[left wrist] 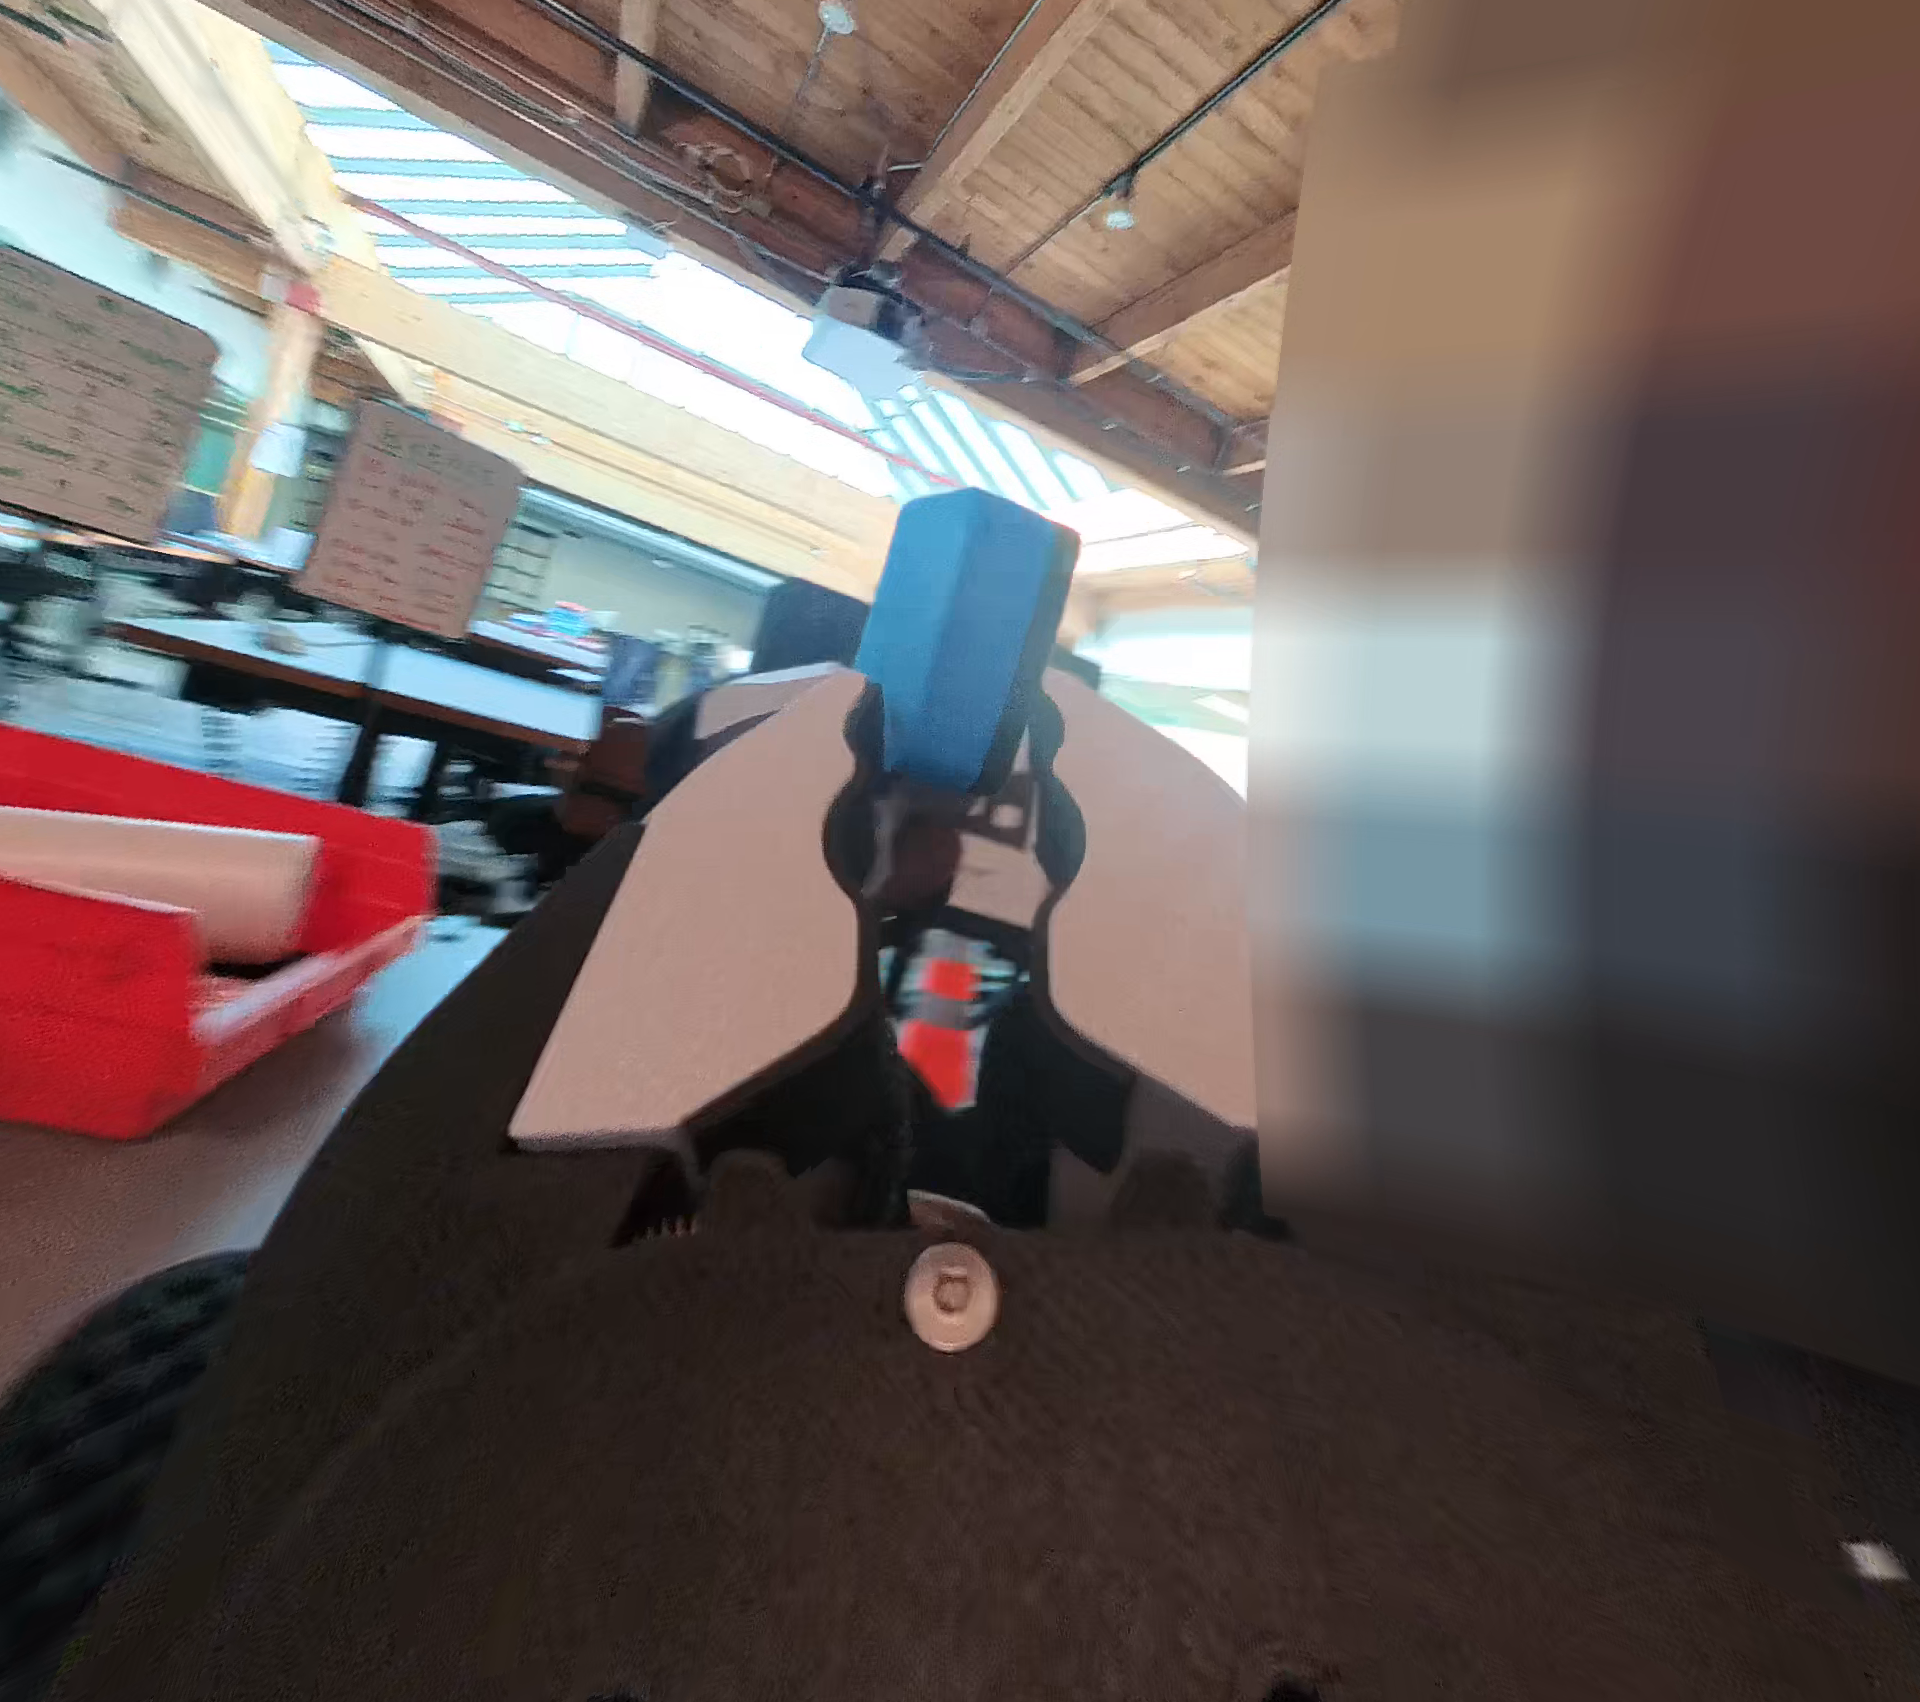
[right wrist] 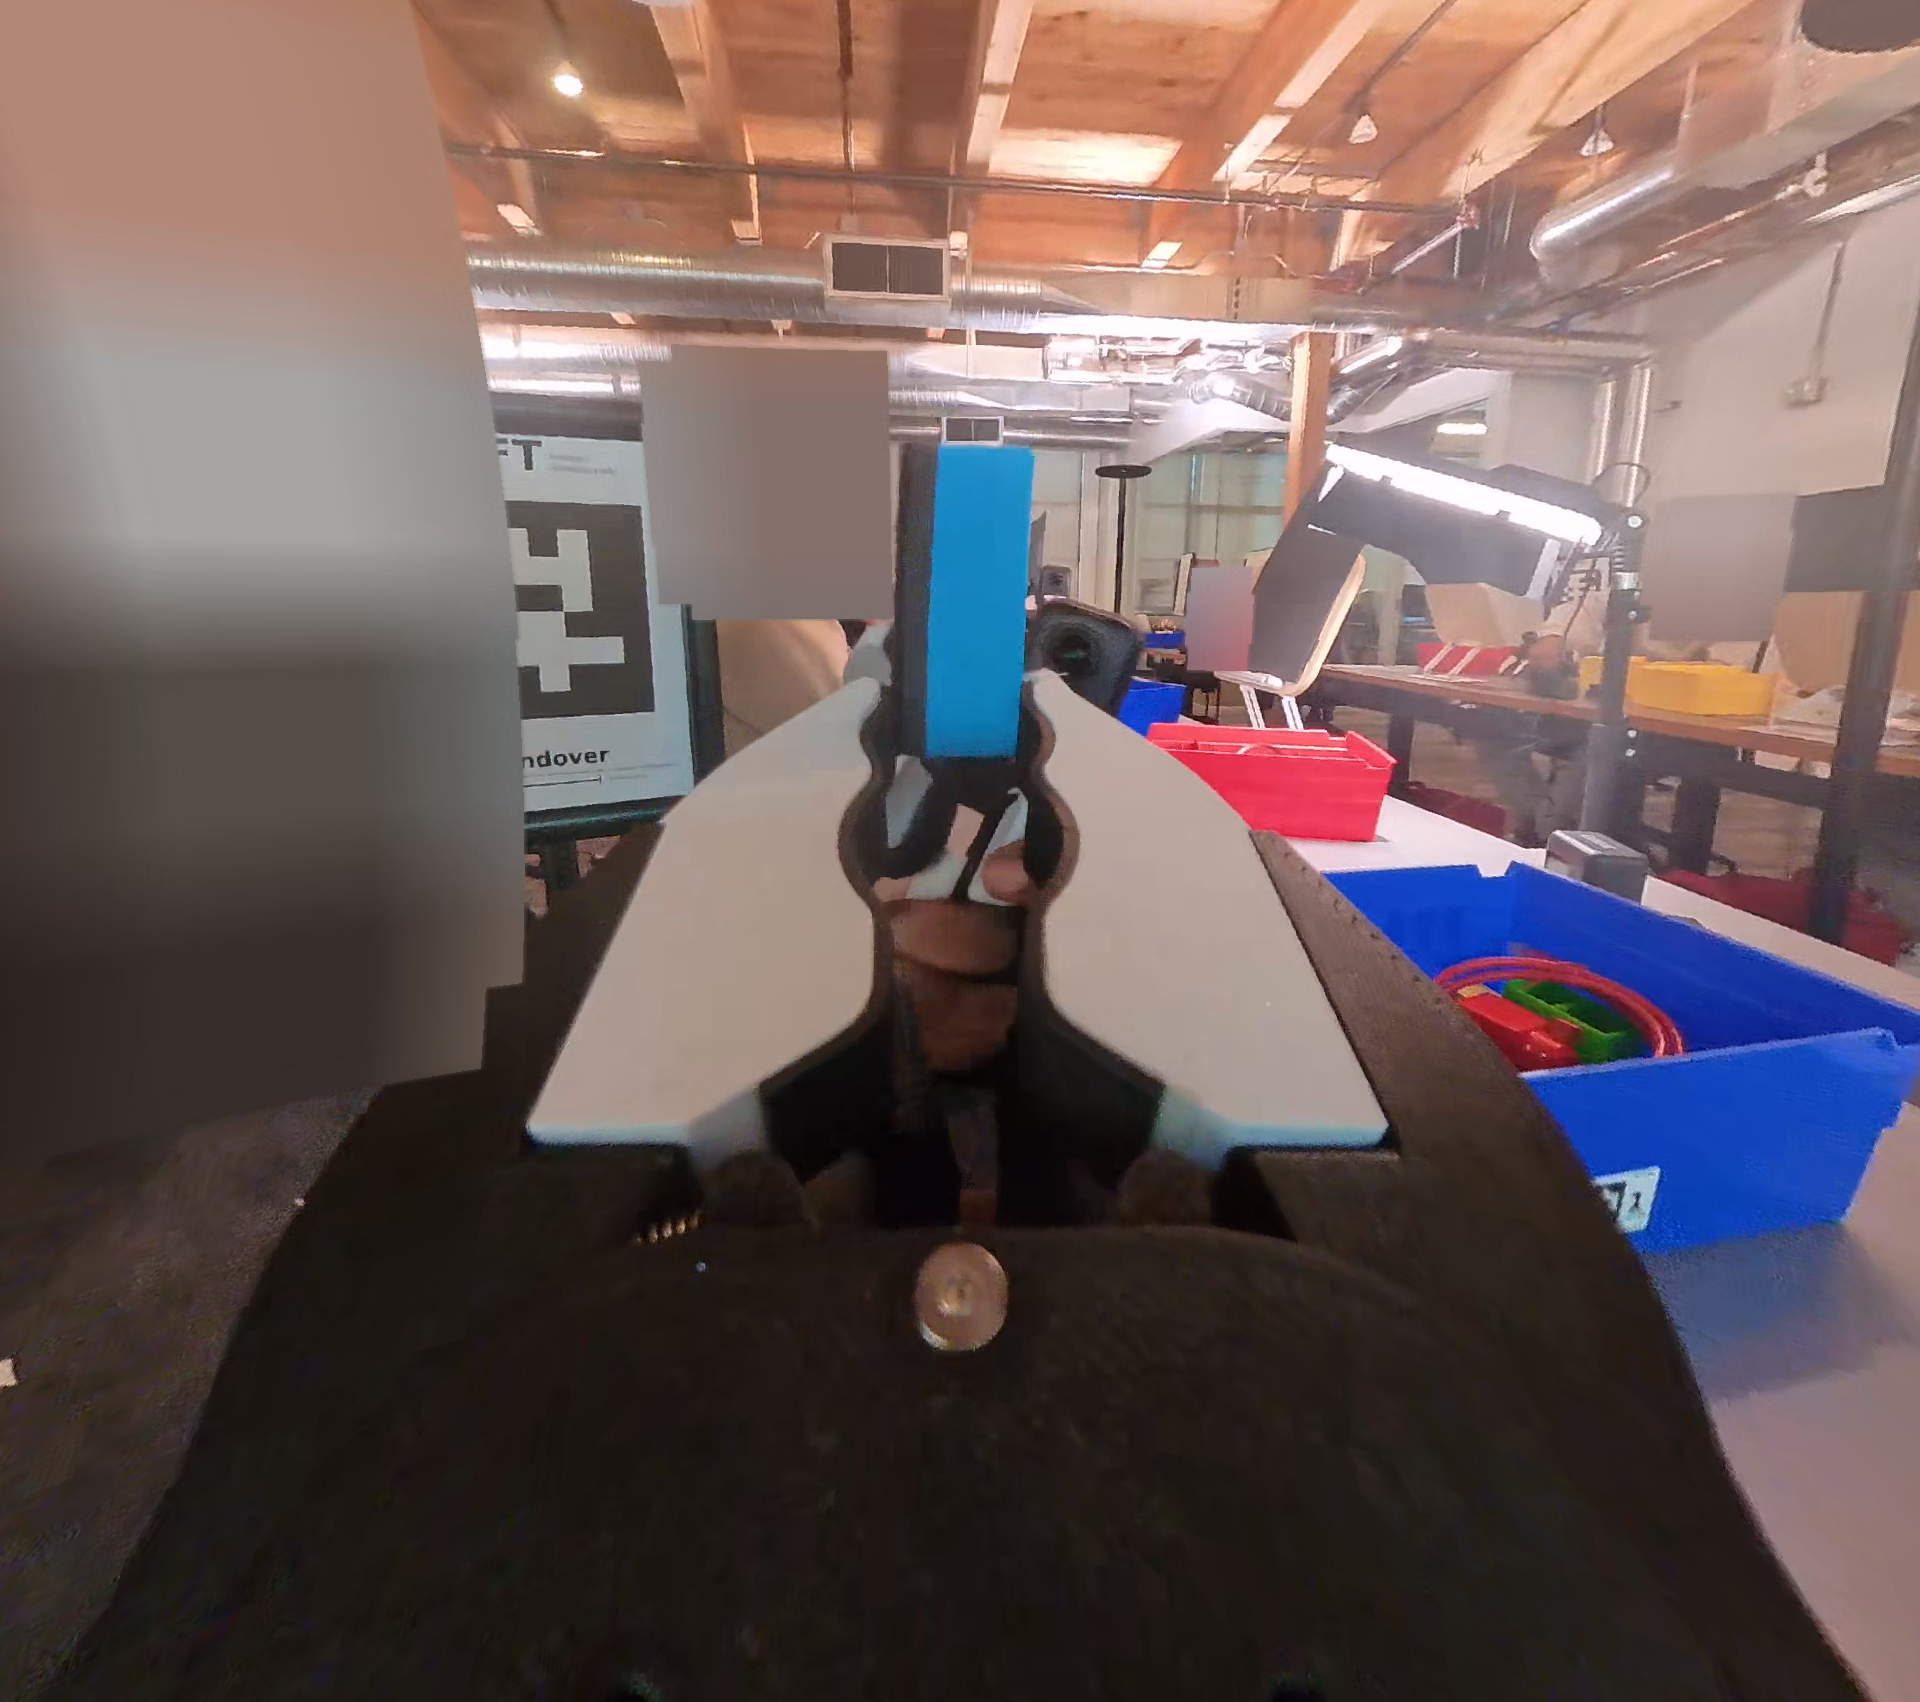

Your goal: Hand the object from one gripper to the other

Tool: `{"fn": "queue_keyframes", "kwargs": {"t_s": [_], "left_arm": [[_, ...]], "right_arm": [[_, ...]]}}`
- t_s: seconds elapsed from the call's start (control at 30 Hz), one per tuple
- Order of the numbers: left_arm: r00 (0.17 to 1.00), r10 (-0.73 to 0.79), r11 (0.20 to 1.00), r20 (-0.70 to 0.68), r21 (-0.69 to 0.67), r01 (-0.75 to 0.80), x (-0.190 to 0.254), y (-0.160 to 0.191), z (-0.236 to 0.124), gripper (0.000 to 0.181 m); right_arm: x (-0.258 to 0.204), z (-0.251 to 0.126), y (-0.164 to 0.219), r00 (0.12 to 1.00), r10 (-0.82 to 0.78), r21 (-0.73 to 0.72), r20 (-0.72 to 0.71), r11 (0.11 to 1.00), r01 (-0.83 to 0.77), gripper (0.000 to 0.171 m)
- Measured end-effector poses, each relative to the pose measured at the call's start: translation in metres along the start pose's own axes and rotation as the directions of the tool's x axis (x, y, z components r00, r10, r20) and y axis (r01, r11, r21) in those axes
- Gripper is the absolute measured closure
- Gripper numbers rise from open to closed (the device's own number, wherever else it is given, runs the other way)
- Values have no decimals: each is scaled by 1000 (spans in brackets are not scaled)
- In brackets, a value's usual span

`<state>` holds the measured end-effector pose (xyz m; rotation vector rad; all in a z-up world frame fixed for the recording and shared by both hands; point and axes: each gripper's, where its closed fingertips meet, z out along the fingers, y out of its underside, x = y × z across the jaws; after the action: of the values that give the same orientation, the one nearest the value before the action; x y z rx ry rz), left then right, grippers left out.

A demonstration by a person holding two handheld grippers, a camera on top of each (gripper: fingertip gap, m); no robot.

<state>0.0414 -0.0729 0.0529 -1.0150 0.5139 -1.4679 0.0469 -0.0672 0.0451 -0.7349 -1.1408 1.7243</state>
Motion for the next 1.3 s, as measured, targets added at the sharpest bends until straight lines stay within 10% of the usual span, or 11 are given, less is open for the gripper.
{"fn": "queue_keyframes", "kwargs": {"t_s": [0.03, 0.2, 0.37, 0.9, 1.3], "left_arm": [[994, 83, 996, 65, -19, -82, -5, -1, -2, 151], [855, 479, 876, 199, -173, -451, -6, -2, -7, 138], [870, 467, 880, 158, -184, -438, 2, -1, -9, 161], [867, 484, 843, 123, -330, -424, -2, 20, -9, 160], [942, 278, 958, 187, 23, -287, -9, -4, -2, 160]], "right_arm": [[2, -1, 0, 1000, 13, -7, -10, 1000, -13, 144], [3, -1, 5, 1000, 25, -60, -12, 998, -25, 149], [-2, 1, 10, 1000, 23, -88, 10, 996, -22, 149], [-8, -1, 15, 999, -1, -169, 32, 986, 7, 148], [3, 3, 1, 1000, 8, 29, -24, 1000, -7, 144]]}}
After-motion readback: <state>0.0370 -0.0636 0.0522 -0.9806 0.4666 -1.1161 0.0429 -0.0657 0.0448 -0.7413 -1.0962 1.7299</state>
